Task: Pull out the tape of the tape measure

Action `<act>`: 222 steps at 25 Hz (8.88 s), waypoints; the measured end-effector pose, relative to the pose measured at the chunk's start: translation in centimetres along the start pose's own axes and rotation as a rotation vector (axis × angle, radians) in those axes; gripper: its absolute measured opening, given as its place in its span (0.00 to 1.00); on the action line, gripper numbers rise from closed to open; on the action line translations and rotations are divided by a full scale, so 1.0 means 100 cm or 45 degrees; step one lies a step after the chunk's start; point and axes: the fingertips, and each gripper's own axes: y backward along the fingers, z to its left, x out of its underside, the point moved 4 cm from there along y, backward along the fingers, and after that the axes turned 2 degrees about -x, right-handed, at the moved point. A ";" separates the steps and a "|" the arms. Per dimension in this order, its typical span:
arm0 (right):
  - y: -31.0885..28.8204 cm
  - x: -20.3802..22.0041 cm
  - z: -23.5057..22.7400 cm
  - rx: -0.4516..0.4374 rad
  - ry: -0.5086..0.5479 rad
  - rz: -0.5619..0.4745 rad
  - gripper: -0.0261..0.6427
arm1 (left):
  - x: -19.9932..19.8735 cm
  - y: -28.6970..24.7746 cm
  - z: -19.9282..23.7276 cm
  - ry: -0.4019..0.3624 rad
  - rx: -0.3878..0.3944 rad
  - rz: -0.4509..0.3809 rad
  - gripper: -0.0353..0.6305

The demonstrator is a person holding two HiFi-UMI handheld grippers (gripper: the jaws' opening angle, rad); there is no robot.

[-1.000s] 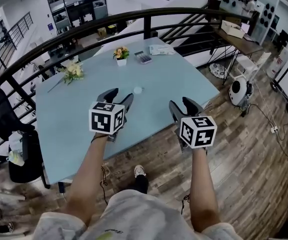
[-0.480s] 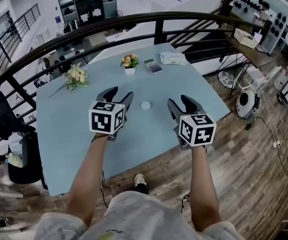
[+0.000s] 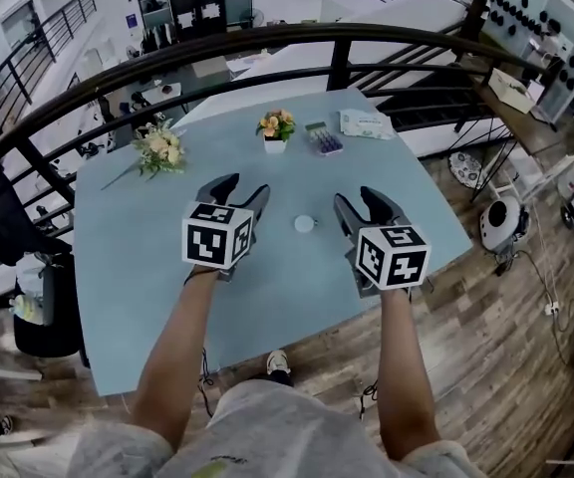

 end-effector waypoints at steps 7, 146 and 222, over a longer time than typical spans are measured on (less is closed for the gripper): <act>-0.031 -0.003 -0.003 -0.033 0.014 0.023 0.34 | 0.005 -0.018 0.021 0.044 -0.025 0.006 0.41; -0.096 0.063 -0.098 -0.520 -0.114 0.216 0.33 | 0.096 -0.147 -0.089 -0.234 0.161 0.598 0.37; -0.104 0.043 -0.013 -0.888 -1.051 0.083 0.06 | 0.021 -0.066 -0.064 -0.234 0.054 0.427 0.37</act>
